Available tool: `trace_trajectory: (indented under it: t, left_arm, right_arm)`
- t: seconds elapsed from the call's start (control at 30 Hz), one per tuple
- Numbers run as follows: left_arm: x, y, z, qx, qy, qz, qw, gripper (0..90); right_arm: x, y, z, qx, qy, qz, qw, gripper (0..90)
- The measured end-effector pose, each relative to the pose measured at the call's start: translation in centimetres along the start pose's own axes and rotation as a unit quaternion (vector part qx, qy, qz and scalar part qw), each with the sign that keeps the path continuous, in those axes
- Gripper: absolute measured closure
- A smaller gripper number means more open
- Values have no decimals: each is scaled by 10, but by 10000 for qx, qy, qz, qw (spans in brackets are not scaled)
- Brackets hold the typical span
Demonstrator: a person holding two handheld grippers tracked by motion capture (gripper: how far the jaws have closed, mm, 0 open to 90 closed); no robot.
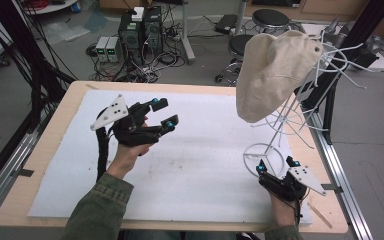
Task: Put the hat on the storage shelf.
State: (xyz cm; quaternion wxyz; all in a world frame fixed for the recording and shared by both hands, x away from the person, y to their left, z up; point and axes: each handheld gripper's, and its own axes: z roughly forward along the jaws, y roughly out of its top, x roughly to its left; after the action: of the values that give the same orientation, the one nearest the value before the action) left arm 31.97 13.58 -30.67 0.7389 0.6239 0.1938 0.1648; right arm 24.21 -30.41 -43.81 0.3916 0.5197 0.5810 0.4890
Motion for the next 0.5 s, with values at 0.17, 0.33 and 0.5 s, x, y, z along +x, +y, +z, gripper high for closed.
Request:
trace_trajectory:
  t: [0.17,0.33,0.5]
  left_arm:
    - [6,-5,-29,-54,308,-57,9995,332]
    - [12,-8,-57,-186,676,-100,9975,329]
    - [16,-14,-82,-107,985,-207,9949,328]
  right_arm:
    - [0,0,0,-6,-38,46,10000,57]
    - [2,1,-3,-70,-77,-36,9999,57]
    - [3,0,-3,-81,-86,-49,9999,57]
